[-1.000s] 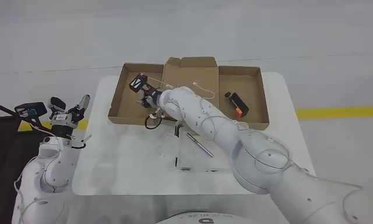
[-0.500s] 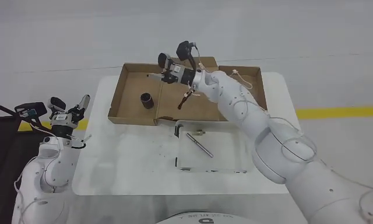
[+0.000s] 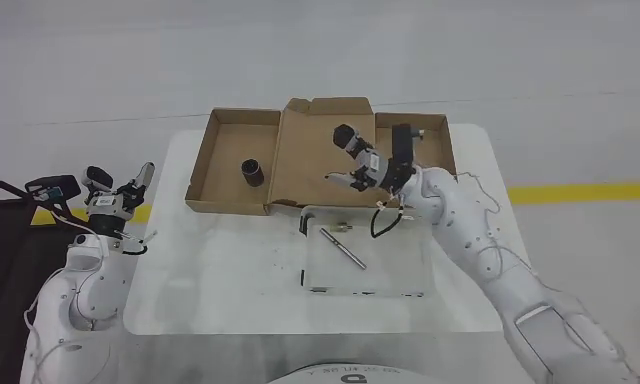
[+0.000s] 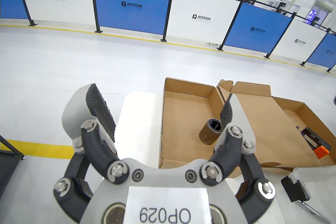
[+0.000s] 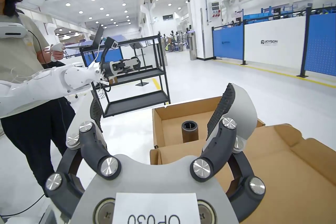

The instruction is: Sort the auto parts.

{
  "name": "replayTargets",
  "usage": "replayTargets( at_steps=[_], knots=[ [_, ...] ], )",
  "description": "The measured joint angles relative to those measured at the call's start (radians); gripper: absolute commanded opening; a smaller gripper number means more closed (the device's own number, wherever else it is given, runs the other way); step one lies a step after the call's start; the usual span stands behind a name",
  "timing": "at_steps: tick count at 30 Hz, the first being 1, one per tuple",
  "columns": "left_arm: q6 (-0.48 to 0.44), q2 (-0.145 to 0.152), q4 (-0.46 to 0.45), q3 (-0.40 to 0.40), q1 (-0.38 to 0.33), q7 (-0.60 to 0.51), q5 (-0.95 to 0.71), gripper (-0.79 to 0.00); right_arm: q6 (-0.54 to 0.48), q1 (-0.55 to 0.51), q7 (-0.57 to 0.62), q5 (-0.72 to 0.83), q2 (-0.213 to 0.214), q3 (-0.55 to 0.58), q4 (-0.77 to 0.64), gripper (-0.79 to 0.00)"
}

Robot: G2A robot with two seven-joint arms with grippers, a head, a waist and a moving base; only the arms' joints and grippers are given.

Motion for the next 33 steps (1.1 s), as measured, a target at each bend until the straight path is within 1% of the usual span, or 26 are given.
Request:
replayTargets(
  at_steps=[2, 3, 5, 8, 11, 13, 15, 16, 18, 19, 21, 23, 26, 28, 29, 30, 31, 33],
  knots=[
    [0.0, 0.0, 0.0, 0.0, 0.0, 0.0, 0.0, 0.0, 0.009, -0.107, 0.114, 0.026, 0.034, 0.091, -0.137, 0.0],
    [0.0, 0.0, 0.0, 0.0, 0.0, 0.0, 0.0, 0.0, 0.013, -0.141, 0.161, 0.046, 0.041, 0.118, -0.18, 0.0],
    [0.0, 0.0, 0.0, 0.0, 0.0, 0.0, 0.0, 0.0, 0.016, -0.163, 0.217, 0.056, 0.043, 0.131, -0.213, 0.0],
    [0.0, 0.0, 0.0, 0.0, 0.0, 0.0, 0.0, 0.0, 0.016, -0.15, 0.177, 0.05, 0.042, 0.127, -0.192, 0.0],
    [0.0, 0.0, 0.0, 0.0, 0.0, 0.0, 0.0, 0.0, 0.021, -0.152, 0.179, 0.046, 0.042, 0.128, -0.192, 0.0],
    [0.0, 0.0, 0.0, 0.0, 0.0, 0.0, 0.0, 0.0, 0.067, -0.165, 0.207, 0.025, 0.041, 0.123, -0.211, 0.0],
    [0.0, 0.0, 0.0, 0.0, 0.0, 0.0, 0.0, 0.0, 0.129, -0.197, 0.261, -0.041, 0.047, 0.127, -0.245, 0.0],
    [0.0, 0.0, 0.0, 0.0, 0.0, 0.0, 0.0, 0.0, 0.151, -0.215, 0.284, -0.077, 0.051, 0.135, -0.256, -0.049],
    [0.0, 0.0, 0.0, 0.0, 0.0, 0.0, 0.0, 0.0, 0.202, -0.259, 0.339, -0.159, 0.06, 0.152, -0.287, -0.089],
    [0.0, 0.0, 0.0, 0.0, 0.0, 0.0, 0.0, 0.0, 0.223, -0.279, 0.359, -0.189, 0.063, 0.157, -0.304, -0.157],
    [0.0, 0.0, 0.0, 0.0, 0.0, 0.0, 0.0, 0.0, 0.244, -0.324, 0.394, -0.239, 0.07, 0.165, -0.344, -0.212],
    [0.0, 0.0, 0.0, 0.0, 0.0, 0.0, 0.0, 0.0, 0.259, -0.364, 0.417, -0.275, 0.077, 0.176, -0.386, -0.228],
    [0.0, 0.0, 0.0, 0.0, 0.0, 0.0, 0.0, 0.0, 0.27, -0.419, 0.453, -0.327, 0.084, 0.18, -0.447, -0.286],
    [0.0, 0.0, 0.0, 0.0, 0.0, 0.0, 0.0, 0.0, 0.278, -0.443, 0.485, -0.362, 0.088, 0.175, -0.477, -0.283],
    [0.0, 0.0, 0.0, 0.0, 0.0, 0.0, 0.0, 0.0, 0.293, -0.454, 0.507, -0.382, 0.089, 0.172, -0.491, -0.302],
    [0.0, 0.0, 0.0, 0.0, 0.0, 0.0, 0.0, 0.0, 0.309, -0.46, 0.526, -0.398, 0.089, 0.166, -0.498, -0.268],
    [0.0, 0.0, 0.0, 0.0, 0.0, 0.0, 0.0, 0.0, 0.324, -0.464, 0.545, -0.413, 0.089, 0.16, -0.504, -0.256],
    [0.0, 0.0, 0.0, 0.0, 0.0, 0.0, 0.0, 0.0, 0.348, -0.467, 0.59, -0.433, 0.088, 0.143, -0.512, -0.274]
  ],
)
